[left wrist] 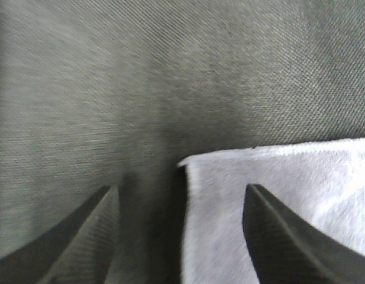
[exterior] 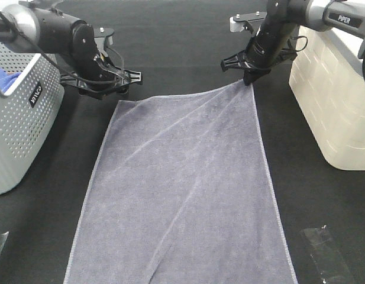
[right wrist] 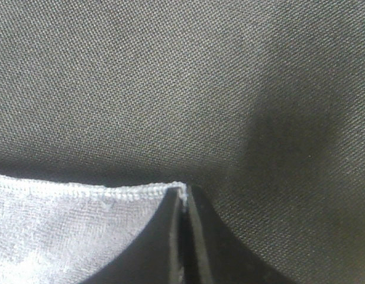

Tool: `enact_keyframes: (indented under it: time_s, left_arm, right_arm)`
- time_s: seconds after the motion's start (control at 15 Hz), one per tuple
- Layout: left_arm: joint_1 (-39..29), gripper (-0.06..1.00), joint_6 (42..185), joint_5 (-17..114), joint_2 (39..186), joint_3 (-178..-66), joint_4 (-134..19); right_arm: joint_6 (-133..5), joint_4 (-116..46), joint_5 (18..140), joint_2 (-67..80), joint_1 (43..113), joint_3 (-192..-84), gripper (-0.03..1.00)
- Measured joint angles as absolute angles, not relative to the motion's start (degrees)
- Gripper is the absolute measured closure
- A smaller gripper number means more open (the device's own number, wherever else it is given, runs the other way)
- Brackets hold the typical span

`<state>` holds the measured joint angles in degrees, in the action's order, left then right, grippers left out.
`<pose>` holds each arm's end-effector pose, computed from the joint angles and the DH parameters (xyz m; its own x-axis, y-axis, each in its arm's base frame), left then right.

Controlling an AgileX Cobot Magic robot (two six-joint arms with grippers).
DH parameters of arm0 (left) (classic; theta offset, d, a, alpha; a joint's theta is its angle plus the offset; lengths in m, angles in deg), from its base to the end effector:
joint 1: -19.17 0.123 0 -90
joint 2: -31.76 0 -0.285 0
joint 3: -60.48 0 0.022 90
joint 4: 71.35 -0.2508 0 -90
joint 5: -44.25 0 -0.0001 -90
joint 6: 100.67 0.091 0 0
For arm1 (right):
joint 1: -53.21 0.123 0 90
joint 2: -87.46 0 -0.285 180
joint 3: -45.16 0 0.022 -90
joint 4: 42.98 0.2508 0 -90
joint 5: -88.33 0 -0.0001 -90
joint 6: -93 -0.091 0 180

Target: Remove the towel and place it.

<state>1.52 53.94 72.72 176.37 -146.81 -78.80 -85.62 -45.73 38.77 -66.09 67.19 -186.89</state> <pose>0.4939 -0.1512 0.1175 -0.8310 -0.0737 -0.5514 0.0011 0.9910 -0.1342 0.5338 0.1295 0.1419 -0.8353 -0.2648 -0.4819 -0.2708 0.9609 -0.0586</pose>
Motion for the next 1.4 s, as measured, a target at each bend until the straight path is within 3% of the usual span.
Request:
enact_keyframes:
  time_s: [0.67, 0.73, 1.07, 1.4]
  left_arm:
    - [1.5, 0.38, 53.9, 72.6, 181.4, -150.2, -72.9]
    - [1.5, 0.42, 53.9, 72.5, 181.5, -150.2, -73.1]
    - [1.9, 0.93, 60.7, 70.5, 182.0, -150.3, -73.9]
    - [1.7, 0.94, 65.9, 59.5, 182.3, -150.2, -73.4]
  right_arm:
    - [-85.6, -45.8, 38.8, -66.1, 67.2, -186.9, 0.97]
    - [-85.6, -45.8, 38.8, -66.1, 67.2, -186.9, 0.97]
    - [-85.6, -45.8, 38.8, -66.1, 67.2, -186.9, 0.97]
    - [-85.6, -47.7, 42.8, -66.1, 67.2, -186.9, 0.97]
